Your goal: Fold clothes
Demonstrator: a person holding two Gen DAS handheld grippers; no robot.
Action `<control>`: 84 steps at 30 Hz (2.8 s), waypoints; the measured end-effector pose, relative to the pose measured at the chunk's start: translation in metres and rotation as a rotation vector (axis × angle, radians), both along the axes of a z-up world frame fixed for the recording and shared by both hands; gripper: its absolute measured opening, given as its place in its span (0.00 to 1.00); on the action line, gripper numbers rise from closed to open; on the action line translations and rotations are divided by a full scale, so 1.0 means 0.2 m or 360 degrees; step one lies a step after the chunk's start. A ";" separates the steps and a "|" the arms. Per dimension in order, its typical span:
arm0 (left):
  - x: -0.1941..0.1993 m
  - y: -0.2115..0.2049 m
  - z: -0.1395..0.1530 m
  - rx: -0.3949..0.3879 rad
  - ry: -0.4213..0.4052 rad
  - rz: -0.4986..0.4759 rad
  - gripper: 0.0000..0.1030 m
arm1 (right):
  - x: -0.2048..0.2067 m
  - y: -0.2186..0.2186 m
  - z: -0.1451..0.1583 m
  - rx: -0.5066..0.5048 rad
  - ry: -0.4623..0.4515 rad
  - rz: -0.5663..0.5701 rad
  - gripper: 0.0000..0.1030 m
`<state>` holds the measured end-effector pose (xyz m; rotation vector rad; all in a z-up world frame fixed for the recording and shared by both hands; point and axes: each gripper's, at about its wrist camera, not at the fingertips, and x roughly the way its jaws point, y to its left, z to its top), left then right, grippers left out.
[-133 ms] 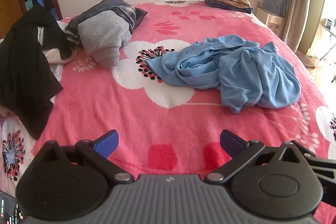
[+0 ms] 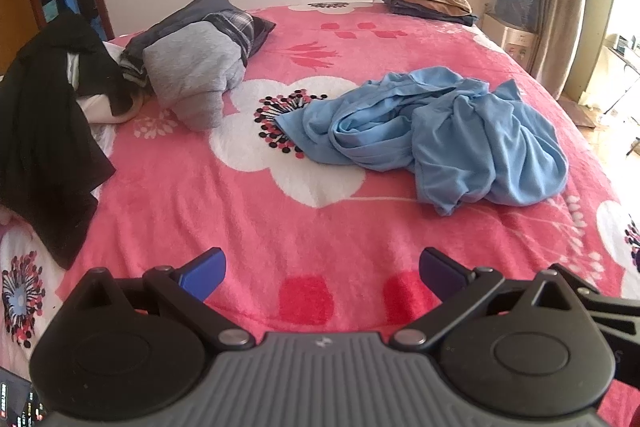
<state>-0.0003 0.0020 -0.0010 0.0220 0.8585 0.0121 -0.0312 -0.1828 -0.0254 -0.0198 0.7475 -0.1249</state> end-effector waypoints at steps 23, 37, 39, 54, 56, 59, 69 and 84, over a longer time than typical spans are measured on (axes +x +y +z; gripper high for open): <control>-0.02 0.01 0.03 0.0056 -0.0077 0.0059 1.00 | 0.01 0.00 0.01 -0.0019 0.0033 -0.0044 0.99; -0.03 0.01 0.02 0.0072 -0.0025 0.0091 1.00 | 0.02 0.00 0.05 -0.0001 0.0104 -0.0071 0.99; -0.03 0.01 0.02 0.0072 -0.0018 0.0090 1.00 | 0.02 0.00 0.05 -0.0003 0.0106 -0.0072 0.99; -0.04 0.01 0.02 0.0075 0.0008 0.0101 1.00 | 0.00 -0.01 0.06 -0.0009 0.0108 -0.0071 0.99; -0.04 0.01 0.02 0.0075 0.0008 0.0103 1.00 | 0.00 -0.01 0.07 -0.0009 0.0108 -0.0071 0.99; -0.04 0.01 0.02 0.0075 0.0013 0.0106 1.00 | 0.00 -0.01 0.07 -0.0008 0.0108 -0.0073 0.99; -0.03 0.01 0.02 0.0077 0.0029 0.0111 1.00 | 0.00 0.00 0.07 -0.0001 0.0110 -0.0078 0.99; -0.02 0.01 -0.01 0.0078 0.0033 0.0114 1.00 | 0.01 0.00 0.05 -0.0001 0.0114 -0.0079 0.99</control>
